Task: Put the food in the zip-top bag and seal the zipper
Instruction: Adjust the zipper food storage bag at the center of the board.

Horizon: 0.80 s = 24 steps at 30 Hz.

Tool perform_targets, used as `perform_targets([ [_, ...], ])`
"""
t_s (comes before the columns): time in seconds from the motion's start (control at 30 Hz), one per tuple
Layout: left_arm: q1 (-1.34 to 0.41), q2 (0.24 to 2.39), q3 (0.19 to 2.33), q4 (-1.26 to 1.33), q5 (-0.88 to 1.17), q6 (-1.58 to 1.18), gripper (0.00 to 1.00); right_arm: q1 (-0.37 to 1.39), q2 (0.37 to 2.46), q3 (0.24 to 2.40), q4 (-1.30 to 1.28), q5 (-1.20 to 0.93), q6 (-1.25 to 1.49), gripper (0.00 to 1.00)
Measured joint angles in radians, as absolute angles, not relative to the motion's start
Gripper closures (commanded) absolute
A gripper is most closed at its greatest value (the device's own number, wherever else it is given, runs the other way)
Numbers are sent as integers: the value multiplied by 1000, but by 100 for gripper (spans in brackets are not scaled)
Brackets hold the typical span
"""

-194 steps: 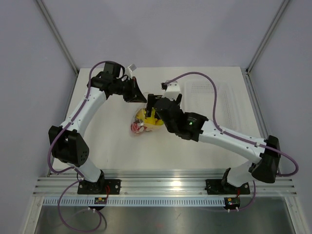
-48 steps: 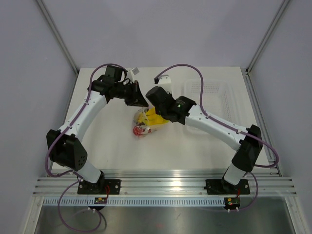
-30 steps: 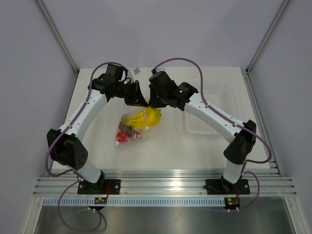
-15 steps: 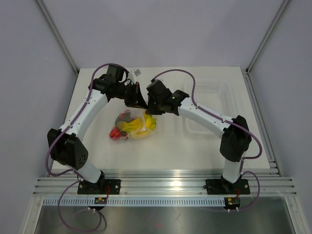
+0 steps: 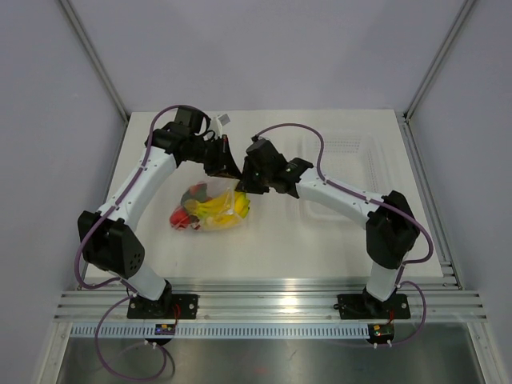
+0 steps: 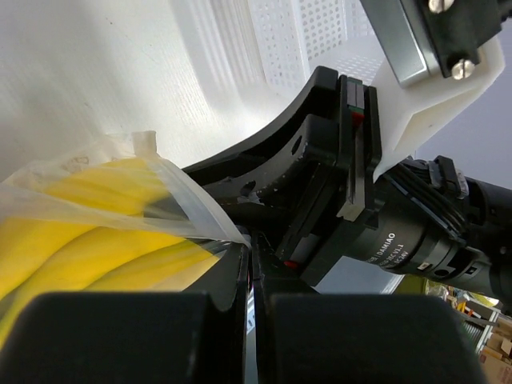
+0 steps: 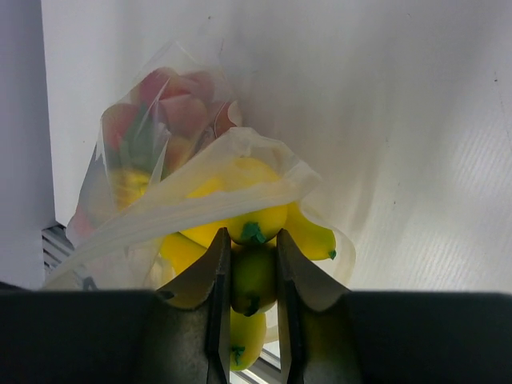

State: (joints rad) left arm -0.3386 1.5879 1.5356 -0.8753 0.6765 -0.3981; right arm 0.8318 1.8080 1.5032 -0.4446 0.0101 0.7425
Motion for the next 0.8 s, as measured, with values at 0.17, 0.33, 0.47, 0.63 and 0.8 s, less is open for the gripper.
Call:
perform_targets([
  [0.17,-339,1588,1529,-859,697,-405,100,832,1759,1461,-423,6,743,52],
  [0.33,-345,1582,1529,-847,764,-426,100,829,1668,1399,-443,64,738,27],
  [0.47,-356,1579,1530,-823,805,-440,100,828,1563,1359,-471,125,726,27],
  [0.63,-357,1579,1530,-758,810,-454,100,818,1330,1243,-469,149,727,41],
  [0.8,-355,1579,1530,-721,810,-473,100,774,1152,1117,-461,172,733,54],
])
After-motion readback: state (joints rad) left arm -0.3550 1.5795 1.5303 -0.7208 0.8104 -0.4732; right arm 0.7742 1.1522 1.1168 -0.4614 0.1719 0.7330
